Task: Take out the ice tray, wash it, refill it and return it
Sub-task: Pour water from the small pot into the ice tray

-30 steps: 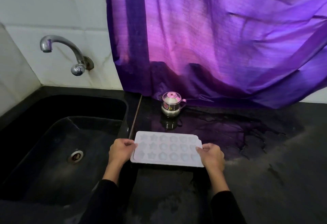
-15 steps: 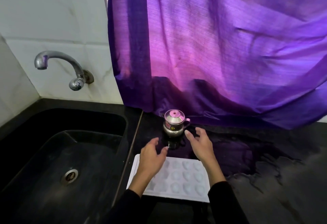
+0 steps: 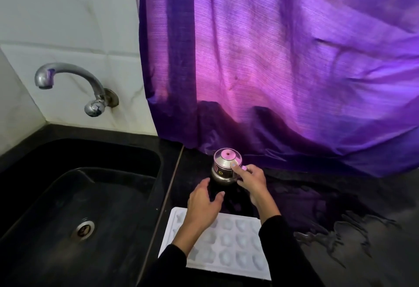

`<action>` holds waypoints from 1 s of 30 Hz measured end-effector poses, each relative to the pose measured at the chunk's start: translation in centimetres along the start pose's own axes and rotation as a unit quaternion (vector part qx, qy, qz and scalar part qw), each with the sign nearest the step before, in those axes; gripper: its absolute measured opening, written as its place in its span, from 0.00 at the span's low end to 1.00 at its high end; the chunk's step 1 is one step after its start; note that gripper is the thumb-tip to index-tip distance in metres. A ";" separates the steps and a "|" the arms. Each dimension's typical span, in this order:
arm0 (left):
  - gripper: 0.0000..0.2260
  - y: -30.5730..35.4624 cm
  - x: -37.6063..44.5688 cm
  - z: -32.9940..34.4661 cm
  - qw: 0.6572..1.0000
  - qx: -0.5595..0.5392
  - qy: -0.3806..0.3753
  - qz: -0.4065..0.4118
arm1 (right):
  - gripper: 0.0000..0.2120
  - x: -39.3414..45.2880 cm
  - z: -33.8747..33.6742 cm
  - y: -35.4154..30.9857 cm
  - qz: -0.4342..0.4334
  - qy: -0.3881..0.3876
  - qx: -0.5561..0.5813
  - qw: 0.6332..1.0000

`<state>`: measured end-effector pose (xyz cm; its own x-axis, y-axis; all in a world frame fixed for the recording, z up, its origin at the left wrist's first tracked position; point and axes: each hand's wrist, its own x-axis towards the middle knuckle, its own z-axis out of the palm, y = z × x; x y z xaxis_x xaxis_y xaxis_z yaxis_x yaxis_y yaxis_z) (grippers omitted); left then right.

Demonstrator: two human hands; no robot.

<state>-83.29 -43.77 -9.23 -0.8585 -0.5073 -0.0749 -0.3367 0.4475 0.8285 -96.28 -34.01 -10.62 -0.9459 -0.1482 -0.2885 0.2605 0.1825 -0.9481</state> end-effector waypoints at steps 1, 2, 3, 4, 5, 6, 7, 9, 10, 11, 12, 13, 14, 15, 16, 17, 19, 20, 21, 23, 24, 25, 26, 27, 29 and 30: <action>0.28 0.0 0.0 -0.1 1.000 -0.003 -0.003 -0.002 | 0.16 -0.4 0.0 0.0 0.004 0.011 0.013 1.000; 0.28 0.0 -0.1 -0.2 1.000 -0.007 -0.006 -0.003 | 0.16 -0.8 0.0 0.1 0.009 0.017 0.023 1.000; 0.29 0.1 -0.3 -0.3 1.000 -0.010 -0.010 -0.003 | 0.15 -1.0 0.0 0.3 0.013 0.021 0.033 0.999; 0.29 0.2 -0.5 -0.4 1.000 -0.012 -0.012 -0.002 | 0.14 -1.4 -0.1 0.4 0.016 0.021 0.042 0.999; 0.29 0.3 -0.7 -0.4 1.000 -0.015 -0.016 -0.002 | 0.14 -1.6 -0.3 0.5 0.017 0.021 0.048 0.998; 0.29 0.5 -0.9 -0.5 1.000 -0.018 -0.019 -0.002 | 0.13 -1.8 -0.6 0.7 0.019 0.022 0.052 0.998; 0.29 0.7 -1.2 -0.6 1.000 -0.022 -0.023 -0.001 | 0.13 -2.2 -0.8 0.8 0.020 0.024 0.052 0.998; 0.25 1.2 -1.8 -0.7 0.999 -0.025 -0.027 0.014 | 0.12 -3.1 -1.4 1.0 0.018 0.029 0.043 0.998; 0.23 1.4 -2.1 -0.8 0.999 -0.024 -0.033 0.021 | 0.12 -3.7 -1.7 0.9 0.015 0.030 0.043 0.999; 0.23 1.6 -2.4 -0.8 0.999 -0.025 -0.038 0.027 | 0.12 -4.3 -2.0 0.9 0.011 0.032 0.047 0.998; 0.24 1.8 -2.6 -0.8 0.998 -0.024 -0.046 0.034 | 0.12 -5.0 -2.4 0.6 0.006 0.032 0.053 0.998; 0.26 2.0 -3.0 -0.8 0.997 -0.025 -0.053 0.043 | 0.12 -5.8 -2.8 0.3 -0.003 0.033 0.058 0.998; 0.29 2.2 -3.4 -0.8 0.996 -0.025 -0.063 0.049 | 0.12 -6.6 -3.2 -0.2 -0.013 0.036 0.060 0.997; 0.33 2.5 -3.9 -0.8 0.996 -0.023 -0.072 0.055 | 0.13 -7.4 -3.6 -0.7 -0.025 0.040 0.061 0.997; 0.37 2.7 -4.3 -0.7 0.995 -0.022 -0.083 0.059 | 0.13 -8.4 -4.1 -1.2 -0.037 0.043 0.063 0.996; 0.39 2.9 -4.8 -0.6 0.993 -0.024 -0.091 0.067 | 0.12 -9.3 -4.5 -1.8 -0.049 0.045 0.066 0.996; 0.40 3.4 -6.0 -0.3 0.990 -0.040 -0.099 0.096 | 0.12 -11.2 -5.5 -2.7 -0.073 0.050 0.071 0.994; 0.40 3.6 -6.6 -0.1 0.987 -0.051 -0.099 0.117 | 0.12 -12.2 -6.0 -3.0 -0.084 0.054 0.068 0.993; 0.39 3.7 -7.2 0.1 0.984 -0.060 -0.097 0.137 | 0.11 -13.1 -6.6 -3.3 -0.093 0.059 0.063 0.992; 0.39 3.8 -8.6 0.7 0.978 -0.069 -0.102 0.169 | 0.11 -14.7 -7.8 -3.6 -0.106 0.073 0.052 0.990; 0.39 3.7 -9.3 1.0 0.975 -0.070 -0.108 0.179 | 0.11 -15.5 -8.4 -3.5 -0.109 0.082 0.049 0.989; 0.39 3.5 -10.0 1.4 0.973 -0.071 -0.114 0.189 | 0.12 -16.1 -9.0 -3.3 -0.112 0.092 0.044 0.988; 0.39 3.4 -10.6 1.7 0.970 -0.073 -0.119 0.197 | 0.12 -16.7 -9.6 -3.0 -0.113 0.101 0.037 0.988; 0.38 3.3 -11.2 2.1 0.968 -0.075 -0.125 0.203 | 0.12 -17.2 -10.1 -2.7 -0.114 0.109 0.031 0.987; 0.39 3.0 -12.4 2.9 0.965 -0.077 -0.141 0.209 | 0.12 -17.9 -11.1 -1.9 -0.109 0.125 0.017 0.986; 0.39 2.9 -12.9 3.3 0.963 -0.075 -0.151 0.210 | 0.12 -18.2 -11.5 -1.4 -0.102 0.133 0.009 0.986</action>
<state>-74.49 -33.54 -7.69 -0.9877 -0.0577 0.1451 0.1049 0.4437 0.8900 -81.65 -20.40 -2.49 -0.9955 0.0812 -0.0479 0.0603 0.1574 -0.9857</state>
